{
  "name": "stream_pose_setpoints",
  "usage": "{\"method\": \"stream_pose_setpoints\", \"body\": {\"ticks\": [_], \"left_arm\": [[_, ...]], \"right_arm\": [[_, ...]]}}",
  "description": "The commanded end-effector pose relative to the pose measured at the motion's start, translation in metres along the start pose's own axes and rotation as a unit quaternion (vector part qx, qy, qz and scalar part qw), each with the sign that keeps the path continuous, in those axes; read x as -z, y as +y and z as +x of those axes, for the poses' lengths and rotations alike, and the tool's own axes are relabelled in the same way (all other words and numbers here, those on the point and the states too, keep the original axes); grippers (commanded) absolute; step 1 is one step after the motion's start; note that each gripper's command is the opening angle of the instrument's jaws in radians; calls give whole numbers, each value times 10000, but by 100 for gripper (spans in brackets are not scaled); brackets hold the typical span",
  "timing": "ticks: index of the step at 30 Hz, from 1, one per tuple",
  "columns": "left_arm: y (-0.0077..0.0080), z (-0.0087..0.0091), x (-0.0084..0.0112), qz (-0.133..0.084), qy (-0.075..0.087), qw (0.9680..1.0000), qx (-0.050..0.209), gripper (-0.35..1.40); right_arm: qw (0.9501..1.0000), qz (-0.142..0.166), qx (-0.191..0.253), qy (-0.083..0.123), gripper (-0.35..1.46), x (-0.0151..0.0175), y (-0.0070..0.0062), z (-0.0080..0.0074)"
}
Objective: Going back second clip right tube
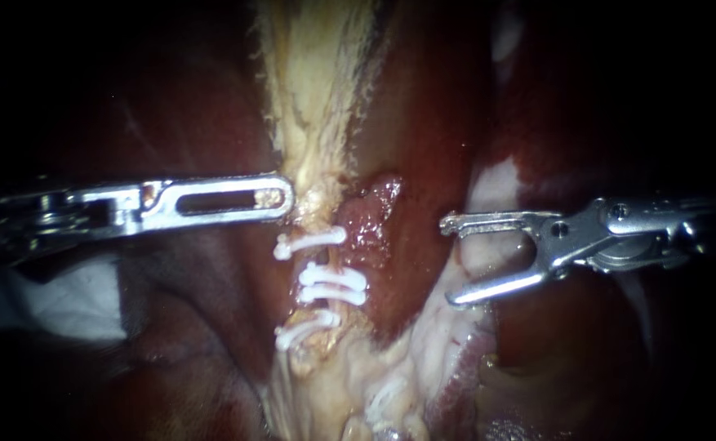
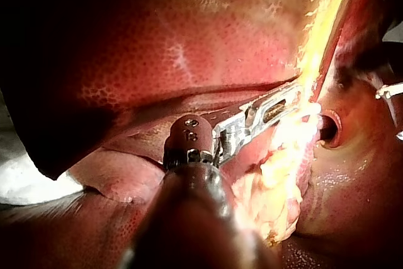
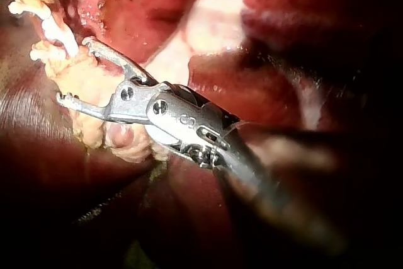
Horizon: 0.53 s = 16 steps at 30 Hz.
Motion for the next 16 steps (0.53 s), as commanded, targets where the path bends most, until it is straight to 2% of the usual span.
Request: {"method": "stream_pose_setpoints", "body": {"ticks": [1, 8, 16], "left_arm": [[1, 0, -3, -12, 0, 10000, 0, -35], [2, 4, -13, -9, 43, 10000, -14, -35], [2, 4, -13, -10, 41, 10000, -15, -35]], "right_arm": [[10000, 2, 1, -1, 60, 0, 0, 0], [10000, 3, 0, -1, 60, 0, -1, 1], [10000, 4, -2, 0, 60, 0, -3, 2]]}}
